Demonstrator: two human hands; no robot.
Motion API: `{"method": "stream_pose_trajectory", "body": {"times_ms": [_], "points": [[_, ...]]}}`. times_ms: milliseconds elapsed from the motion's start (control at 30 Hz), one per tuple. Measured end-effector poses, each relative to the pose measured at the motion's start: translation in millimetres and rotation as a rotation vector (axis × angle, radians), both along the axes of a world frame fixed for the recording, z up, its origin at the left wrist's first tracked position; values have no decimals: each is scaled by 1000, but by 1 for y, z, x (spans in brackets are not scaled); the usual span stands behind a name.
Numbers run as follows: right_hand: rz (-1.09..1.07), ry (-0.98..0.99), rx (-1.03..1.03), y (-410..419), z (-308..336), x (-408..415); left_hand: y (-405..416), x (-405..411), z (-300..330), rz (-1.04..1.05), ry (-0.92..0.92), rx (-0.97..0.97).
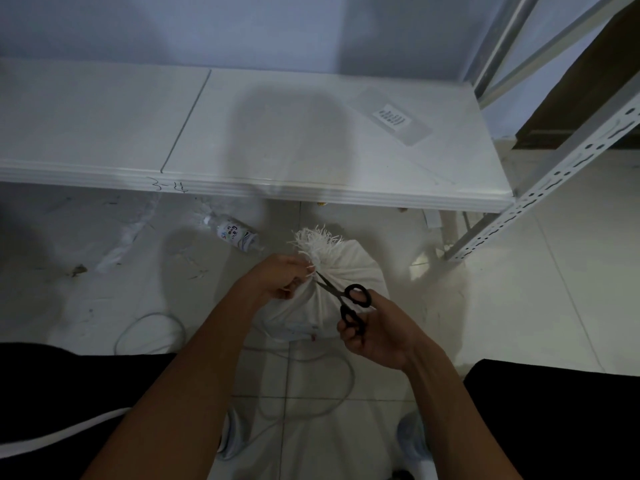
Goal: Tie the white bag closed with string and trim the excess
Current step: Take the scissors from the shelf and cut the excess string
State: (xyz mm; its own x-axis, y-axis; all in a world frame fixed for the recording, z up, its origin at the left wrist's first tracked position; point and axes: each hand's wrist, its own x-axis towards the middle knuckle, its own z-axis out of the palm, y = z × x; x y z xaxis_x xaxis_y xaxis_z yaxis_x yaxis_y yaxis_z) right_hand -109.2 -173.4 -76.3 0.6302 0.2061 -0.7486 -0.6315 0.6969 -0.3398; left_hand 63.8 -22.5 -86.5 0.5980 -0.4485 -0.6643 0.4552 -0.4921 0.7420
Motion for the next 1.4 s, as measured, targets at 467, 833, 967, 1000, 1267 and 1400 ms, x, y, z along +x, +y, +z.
{"method": "stream_pose_trajectory", "body": {"times_ms": [467, 833, 967, 1000, 1267, 1400], "points": [[81, -55, -51, 2, -14, 25, 2, -4, 3, 26, 45, -33], [141, -48, 51, -5, -27, 29, 11, -2, -6, 92, 170, -127], [125, -17, 34, -5, -25, 34, 12, -4, -3, 73, 209, -141], [124, -7, 12, -5, -24, 36, 12, -3, -4, 72, 219, -143], [222, 5, -96, -11, -17, 55, 15, -1, -13, 160, 277, -157], [295, 8, -120, -5, -18, 61, 13, -6, -15, 147, 240, -156]]}}
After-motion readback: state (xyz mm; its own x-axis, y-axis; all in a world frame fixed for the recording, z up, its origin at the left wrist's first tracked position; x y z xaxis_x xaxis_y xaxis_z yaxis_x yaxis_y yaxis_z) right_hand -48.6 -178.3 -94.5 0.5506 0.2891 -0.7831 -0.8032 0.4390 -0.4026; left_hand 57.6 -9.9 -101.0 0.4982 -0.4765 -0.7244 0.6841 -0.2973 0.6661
